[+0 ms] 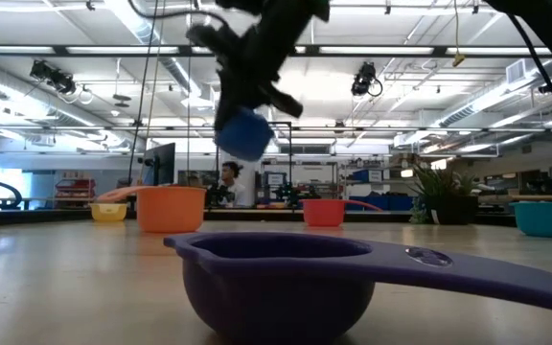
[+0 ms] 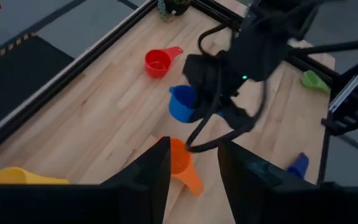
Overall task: Nest measuring cups in basket
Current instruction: Stack the left blue measuring cup on top of the orange measuring cup
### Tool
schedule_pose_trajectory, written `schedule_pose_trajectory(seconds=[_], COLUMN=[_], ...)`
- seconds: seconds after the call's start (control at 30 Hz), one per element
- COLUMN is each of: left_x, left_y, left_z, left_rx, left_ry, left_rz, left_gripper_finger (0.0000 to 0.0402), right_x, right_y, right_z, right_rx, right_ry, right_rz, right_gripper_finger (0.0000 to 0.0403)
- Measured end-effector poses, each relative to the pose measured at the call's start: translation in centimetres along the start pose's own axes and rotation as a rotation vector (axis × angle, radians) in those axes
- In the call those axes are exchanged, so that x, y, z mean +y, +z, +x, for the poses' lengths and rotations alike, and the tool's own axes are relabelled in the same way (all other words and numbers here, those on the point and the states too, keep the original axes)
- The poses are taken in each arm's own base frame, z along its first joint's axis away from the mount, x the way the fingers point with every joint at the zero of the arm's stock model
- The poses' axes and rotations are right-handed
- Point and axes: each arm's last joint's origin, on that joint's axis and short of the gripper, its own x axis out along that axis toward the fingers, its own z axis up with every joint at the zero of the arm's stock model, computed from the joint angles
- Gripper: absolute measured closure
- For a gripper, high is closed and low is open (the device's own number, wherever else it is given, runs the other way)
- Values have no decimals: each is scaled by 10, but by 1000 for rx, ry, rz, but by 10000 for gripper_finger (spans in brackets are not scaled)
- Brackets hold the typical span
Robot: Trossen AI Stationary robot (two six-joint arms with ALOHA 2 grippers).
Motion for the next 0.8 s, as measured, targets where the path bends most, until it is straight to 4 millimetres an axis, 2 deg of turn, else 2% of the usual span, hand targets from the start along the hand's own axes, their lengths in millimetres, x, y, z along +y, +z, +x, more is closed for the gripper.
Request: schedule_pose_trajectory(seconds=[0.17, 0.37, 0.53, 0.63, 0.8], left_x=[0, 0, 2, 3, 6], left_y=[0, -1, -6, -7, -11], left_z=[0, 0, 0, 0, -1], left_rx=[0, 5, 59, 75, 107], left_ry=[0, 2, 24, 30, 89], left_rz=[19, 19, 50, 52, 57], left_gripper_finger=[262, 262, 262, 262, 262], right_x=[18, 30, 29, 30, 32], right_y=[4, 4, 7, 10, 8], right_z=[-14, -17, -17, -7, 23], right_rx=[-60, -110, -157, -173, -153], right_ry=[60, 135, 118, 151, 210], right_rz=[202, 241, 288, 303, 295], right_gripper_finger=[392, 392, 392, 392, 392])
